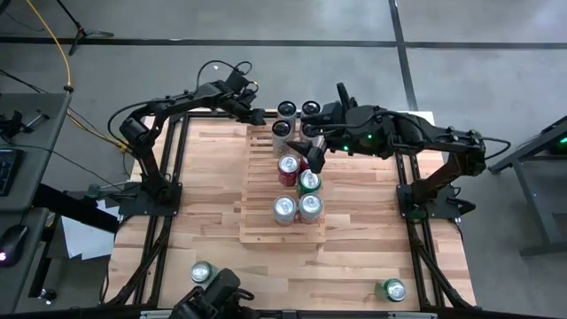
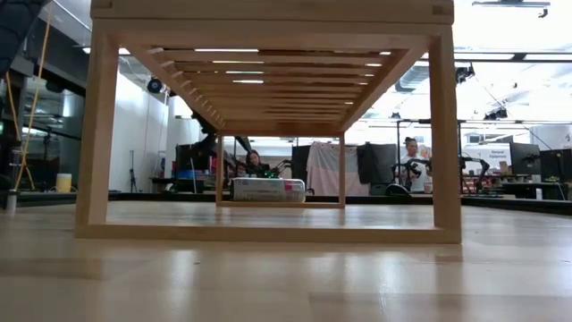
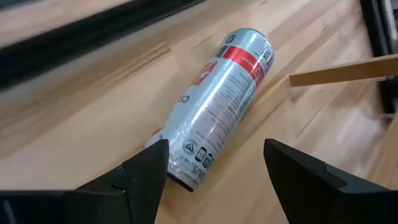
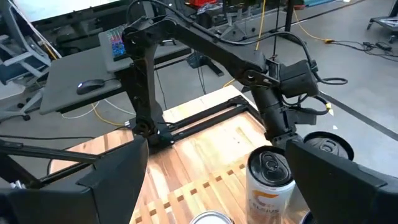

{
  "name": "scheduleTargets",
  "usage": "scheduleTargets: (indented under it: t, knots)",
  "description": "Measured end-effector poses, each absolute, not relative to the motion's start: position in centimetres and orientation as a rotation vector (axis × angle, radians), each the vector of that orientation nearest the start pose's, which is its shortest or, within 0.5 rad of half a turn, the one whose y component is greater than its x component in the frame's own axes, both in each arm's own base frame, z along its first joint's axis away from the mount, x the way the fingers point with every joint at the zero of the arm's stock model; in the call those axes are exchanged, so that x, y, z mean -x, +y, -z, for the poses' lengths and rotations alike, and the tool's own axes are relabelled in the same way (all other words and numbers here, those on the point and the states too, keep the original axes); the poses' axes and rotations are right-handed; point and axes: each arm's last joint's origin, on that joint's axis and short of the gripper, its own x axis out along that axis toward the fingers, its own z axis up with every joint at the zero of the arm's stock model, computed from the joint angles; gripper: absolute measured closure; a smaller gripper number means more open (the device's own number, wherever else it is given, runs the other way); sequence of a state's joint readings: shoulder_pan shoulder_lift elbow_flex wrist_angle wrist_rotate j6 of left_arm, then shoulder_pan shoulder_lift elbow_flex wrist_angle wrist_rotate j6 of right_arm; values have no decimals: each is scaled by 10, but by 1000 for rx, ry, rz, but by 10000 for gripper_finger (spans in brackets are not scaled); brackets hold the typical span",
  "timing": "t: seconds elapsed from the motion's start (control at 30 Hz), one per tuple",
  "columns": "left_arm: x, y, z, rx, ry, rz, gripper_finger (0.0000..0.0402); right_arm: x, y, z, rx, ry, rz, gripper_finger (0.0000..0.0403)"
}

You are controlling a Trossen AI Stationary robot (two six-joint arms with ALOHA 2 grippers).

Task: Place canned beverage on shelf
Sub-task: Put the white pink can on the shelf

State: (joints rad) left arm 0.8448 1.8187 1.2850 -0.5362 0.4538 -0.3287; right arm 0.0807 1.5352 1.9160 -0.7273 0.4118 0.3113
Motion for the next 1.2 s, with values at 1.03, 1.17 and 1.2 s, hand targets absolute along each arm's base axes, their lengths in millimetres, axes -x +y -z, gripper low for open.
scheduleTargets:
  t: [1.03, 1.17, 1.2]
  knots:
    - [-258, 282, -193, 1000, 749, -601, 150, -304, 13, -482, -270, 275, 387, 39]
    - [-260, 285, -178, 1100, 761, -554, 150, -304, 13, -482, -274, 274, 387, 39]
    - [-260, 285, -174, 1121, 767, -541, 150, -304, 13, -482, -274, 275, 387, 39]
